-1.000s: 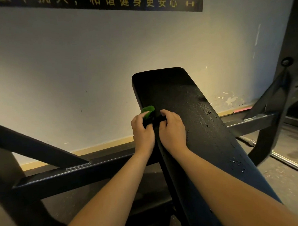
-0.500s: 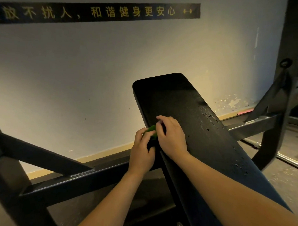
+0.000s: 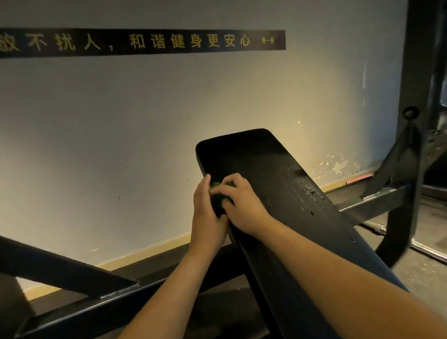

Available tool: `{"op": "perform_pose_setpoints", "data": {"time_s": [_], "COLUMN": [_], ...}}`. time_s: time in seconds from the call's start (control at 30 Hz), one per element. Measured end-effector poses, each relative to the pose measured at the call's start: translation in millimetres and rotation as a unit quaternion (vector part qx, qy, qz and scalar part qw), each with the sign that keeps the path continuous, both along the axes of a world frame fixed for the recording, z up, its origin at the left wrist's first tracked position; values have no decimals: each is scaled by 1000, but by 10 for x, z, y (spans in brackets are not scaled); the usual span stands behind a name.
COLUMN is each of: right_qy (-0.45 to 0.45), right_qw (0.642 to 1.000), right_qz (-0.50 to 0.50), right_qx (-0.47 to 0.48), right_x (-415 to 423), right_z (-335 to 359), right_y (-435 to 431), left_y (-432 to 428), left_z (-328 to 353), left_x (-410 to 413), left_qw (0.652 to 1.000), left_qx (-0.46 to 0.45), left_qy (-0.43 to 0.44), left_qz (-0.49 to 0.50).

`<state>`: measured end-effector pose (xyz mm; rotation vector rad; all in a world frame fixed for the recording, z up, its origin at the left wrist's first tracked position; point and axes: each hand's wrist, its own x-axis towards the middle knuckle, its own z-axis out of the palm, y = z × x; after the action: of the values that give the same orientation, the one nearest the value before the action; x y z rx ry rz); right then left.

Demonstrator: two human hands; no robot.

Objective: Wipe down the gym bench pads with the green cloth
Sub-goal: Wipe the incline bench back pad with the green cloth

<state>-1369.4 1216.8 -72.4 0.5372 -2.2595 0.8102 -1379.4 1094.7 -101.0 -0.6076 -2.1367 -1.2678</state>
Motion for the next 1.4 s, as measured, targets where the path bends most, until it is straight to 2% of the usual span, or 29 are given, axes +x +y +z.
{"op": "perform_pose_setpoints", "data": {"time_s": [0.1, 0.2, 0.27, 0.33, 0.43, 0.57, 0.7, 0.77, 0.93, 1.07, 1.2, 1.3, 1.4], "right_qy": [30, 44, 57, 37, -2, -13, -17, -16, -71, -99, -71, -19, -17], "right_qw": [997, 987, 989, 993, 993, 990, 976, 968, 936, 913, 928, 968, 981], "right_qz": [-76, -152, -120, -36, 7, -85, -176, -227, -344, -395, -364, -248, -162], "right_qx": [15, 9, 60, 106, 116, 115, 130, 108, 6, -32, -37, 35, 101], "right_x": [-140, -213, -233, -259, -326, -402, -512, -548, -513, -540, -503, -439, -429], "right_z": [-29, -117, -111, -63, -48, 11, 77, 94, 95, 64, 48, 51, 19], "right_y": [110, 193, 181, 161, 230, 423, 537, 671, 1329, 1333, 1025, 793, 679], "left_y": [45, 63, 57, 33, 13, 88, 351, 420, 416, 436, 426, 408, 454], "left_z": [69, 38, 1, -22, -41, 27, 108, 41, -57, -45, -38, -43, -14], "left_x": [-104, -176, -207, -242, -329, -321, -261, -292, -353, -360, -338, -298, -251], "left_qw": [996, 992, 992, 994, 995, 997, 996, 992, 994, 990, 986, 979, 962], "left_qx": [19, 21, 24, 22, 9, -34, -72, -107, -90, -113, -133, -165, -213], "left_qy": [-83, -123, -120, -111, -96, -33, -6, -11, -9, 0, 5, 17, 53], "left_qz": [24, -17, -25, -15, -7, 54, 52, 62, 66, 85, 99, 123, 163]}}
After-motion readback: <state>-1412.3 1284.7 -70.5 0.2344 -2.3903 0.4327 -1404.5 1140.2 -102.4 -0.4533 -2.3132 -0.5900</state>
